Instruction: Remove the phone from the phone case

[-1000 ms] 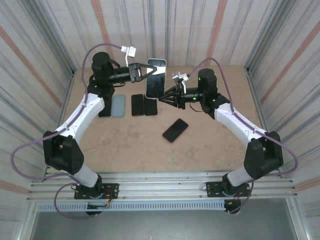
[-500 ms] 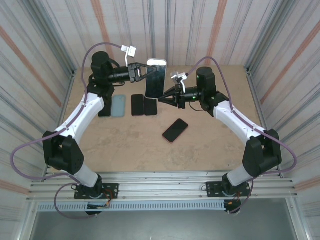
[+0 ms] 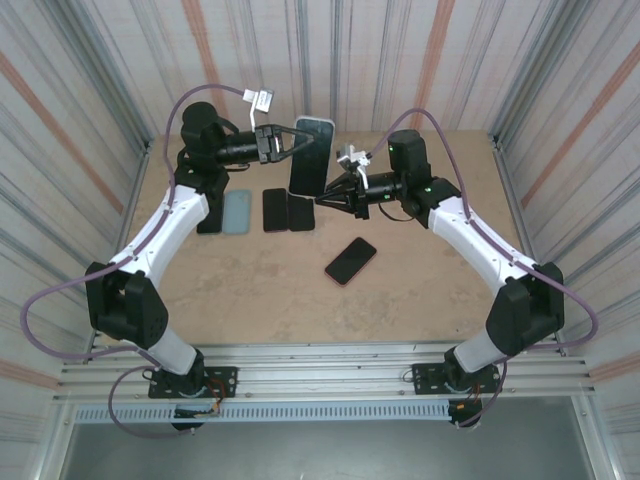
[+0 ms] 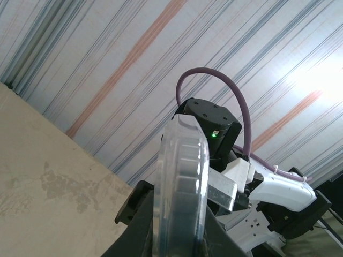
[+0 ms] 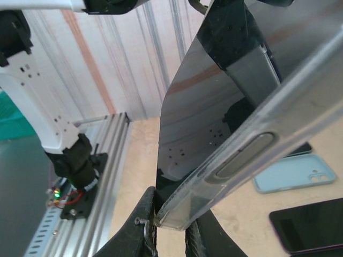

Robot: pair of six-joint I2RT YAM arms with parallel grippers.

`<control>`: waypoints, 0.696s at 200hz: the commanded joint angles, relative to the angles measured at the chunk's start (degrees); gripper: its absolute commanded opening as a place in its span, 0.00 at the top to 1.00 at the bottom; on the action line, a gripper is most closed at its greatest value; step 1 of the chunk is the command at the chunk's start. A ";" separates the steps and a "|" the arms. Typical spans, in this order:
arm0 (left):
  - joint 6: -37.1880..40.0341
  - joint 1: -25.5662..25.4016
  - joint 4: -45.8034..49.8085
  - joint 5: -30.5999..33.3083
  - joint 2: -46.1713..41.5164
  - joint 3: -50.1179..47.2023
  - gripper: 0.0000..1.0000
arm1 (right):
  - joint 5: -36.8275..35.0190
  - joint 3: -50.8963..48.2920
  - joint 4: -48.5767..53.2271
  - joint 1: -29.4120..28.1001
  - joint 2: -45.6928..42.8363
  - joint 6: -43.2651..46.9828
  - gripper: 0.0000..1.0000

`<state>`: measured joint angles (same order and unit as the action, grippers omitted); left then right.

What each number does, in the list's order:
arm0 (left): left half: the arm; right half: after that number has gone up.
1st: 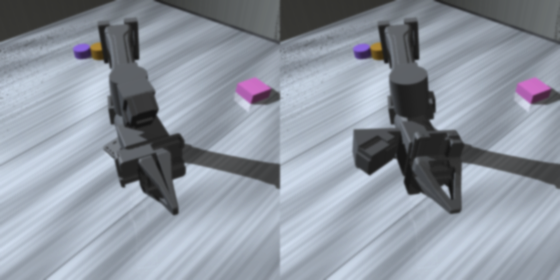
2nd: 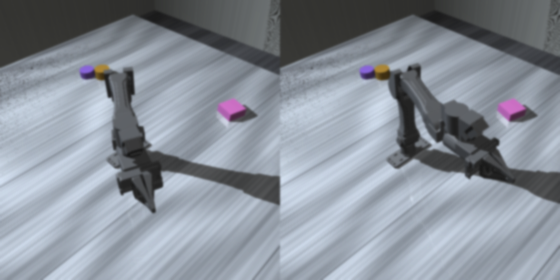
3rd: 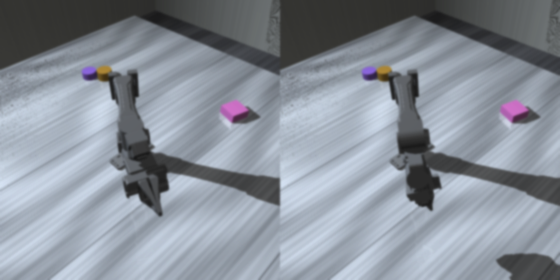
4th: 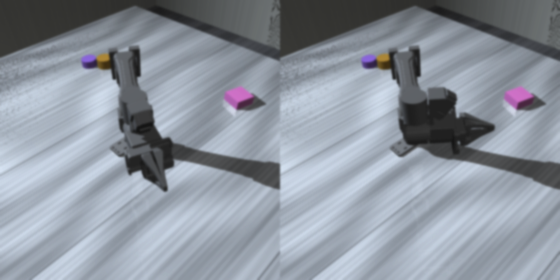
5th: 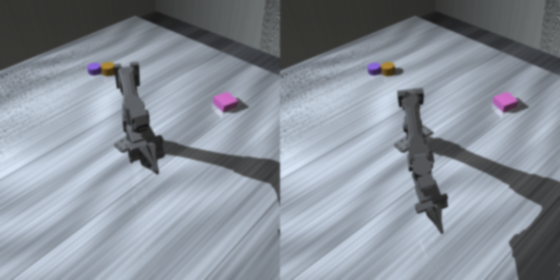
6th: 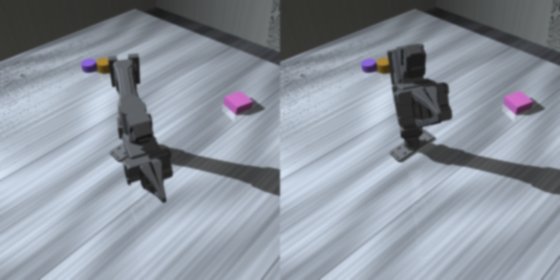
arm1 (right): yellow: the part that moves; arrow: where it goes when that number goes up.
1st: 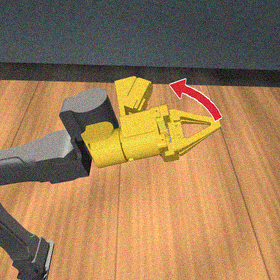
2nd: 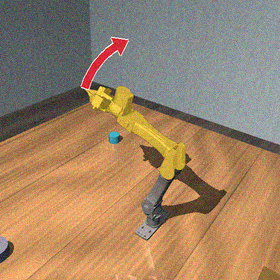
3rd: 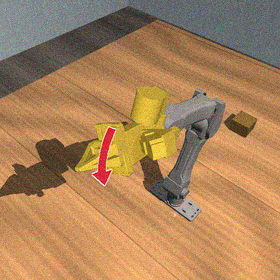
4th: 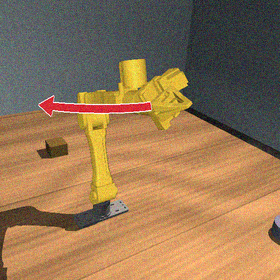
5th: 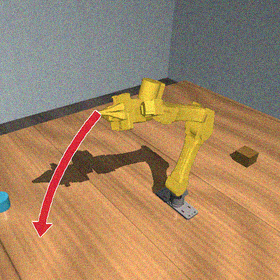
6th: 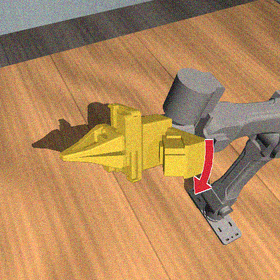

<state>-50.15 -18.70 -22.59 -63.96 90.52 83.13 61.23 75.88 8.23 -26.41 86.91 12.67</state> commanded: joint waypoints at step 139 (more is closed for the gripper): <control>-12.84 -4.57 -1.63 -2.42 -1.49 -1.13 1.00 | -19.13 2.05 -14.40 -0.86 -2.96 7.36 1.00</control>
<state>-57.76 -20.01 -28.86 -61.87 90.35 82.70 48.16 76.34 7.79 -28.05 85.10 20.18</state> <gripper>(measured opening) 0.154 0.149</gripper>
